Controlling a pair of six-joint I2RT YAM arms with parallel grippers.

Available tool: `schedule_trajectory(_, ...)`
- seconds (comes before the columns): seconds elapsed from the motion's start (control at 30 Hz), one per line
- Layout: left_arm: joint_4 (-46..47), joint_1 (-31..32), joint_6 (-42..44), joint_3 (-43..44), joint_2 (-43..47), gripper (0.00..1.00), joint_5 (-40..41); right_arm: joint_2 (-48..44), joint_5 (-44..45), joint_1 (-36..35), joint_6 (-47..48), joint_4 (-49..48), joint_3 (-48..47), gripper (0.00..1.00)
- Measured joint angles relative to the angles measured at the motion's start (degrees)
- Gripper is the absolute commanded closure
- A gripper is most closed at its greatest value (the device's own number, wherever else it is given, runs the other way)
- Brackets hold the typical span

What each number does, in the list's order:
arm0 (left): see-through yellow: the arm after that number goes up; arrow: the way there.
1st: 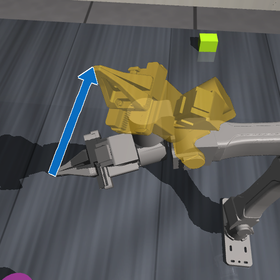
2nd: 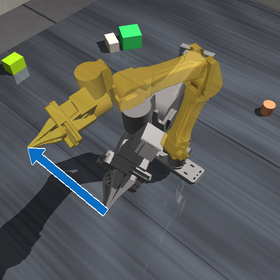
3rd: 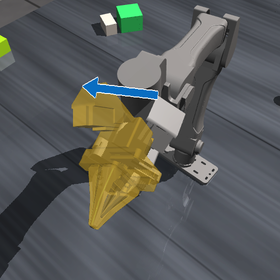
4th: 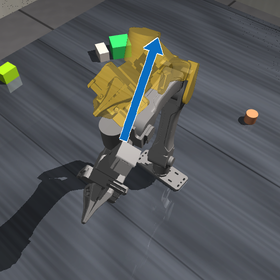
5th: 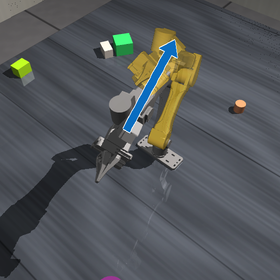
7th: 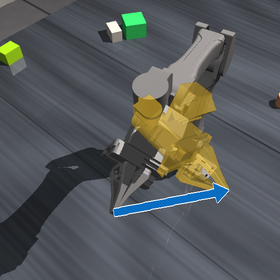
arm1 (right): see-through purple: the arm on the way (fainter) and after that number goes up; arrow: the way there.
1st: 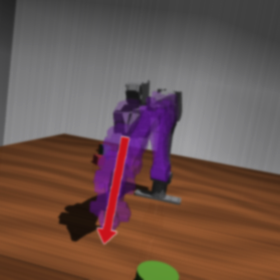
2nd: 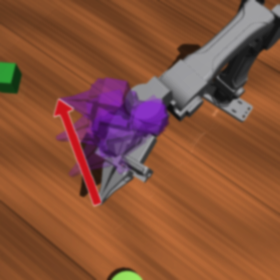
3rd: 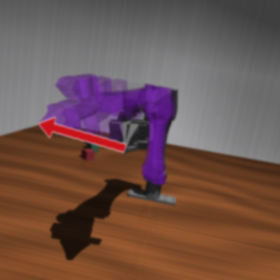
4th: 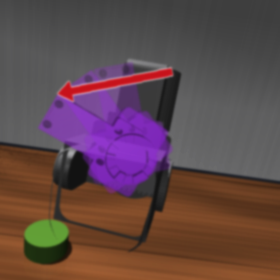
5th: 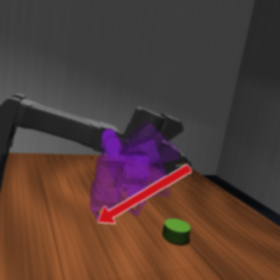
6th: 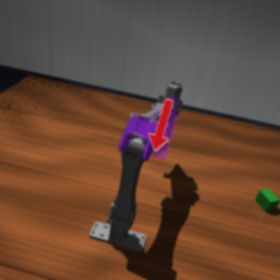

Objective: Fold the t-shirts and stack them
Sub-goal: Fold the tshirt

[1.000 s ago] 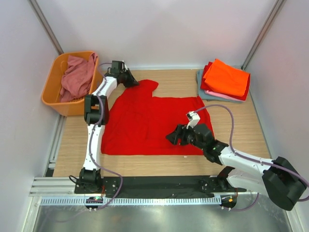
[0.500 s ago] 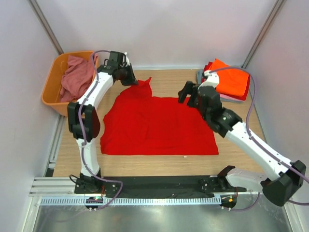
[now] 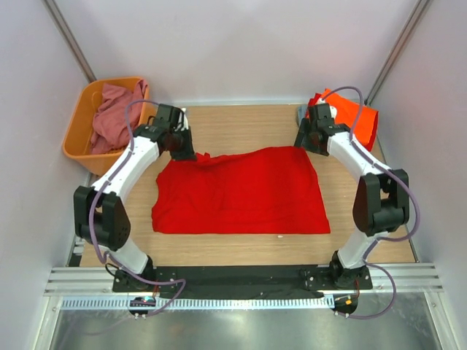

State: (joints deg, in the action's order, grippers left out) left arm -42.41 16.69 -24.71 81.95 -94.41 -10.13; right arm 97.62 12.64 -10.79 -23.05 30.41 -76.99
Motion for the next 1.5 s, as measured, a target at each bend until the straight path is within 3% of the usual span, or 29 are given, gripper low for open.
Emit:
schedule_trajectory(0.2, -0.2, 0.0, 1.4, -3.2, 4.8, 1.0, 0.8, 7.2, -5.4, 4.1, 0.7, -2.6, -1.1, 0.4)
schedule_trajectory(0.57, -0.3, 0.0, 2.7, -4.5, 3.3, 1.0, 1.1, 14.7, -8.6, 5.3, 0.7, -7.0, -4.3, 0.47)
schedule_trajectory(0.87, -0.3, 0.0, 2.8, -4.6, 3.0, 1.0, 1.2, 18.1, -9.9, 6.7, 1.1, -8.2, -4.4, 0.73)
schedule_trajectory(1.03, -0.3, 0.0, 2.9, -4.6, 2.5, 1.0, 1.2, 18.2, -10.8, 7.6, 1.4, -8.7, -4.4, 0.99)
schedule_trajectory(1.3, -0.6, 0.0, 2.9, -4.6, 2.6, 1.0, 2.3, 16.9, -13.7, 7.8, 1.4, -8.5, -4.0, 0.99)
schedule_trajectory(1.5, -3.3, 0.0, 2.9, -4.6, 5.4, 1.0, 3.5, 8.9, -14.9, 7.8, 1.2, -8.0, -2.0, 0.99)
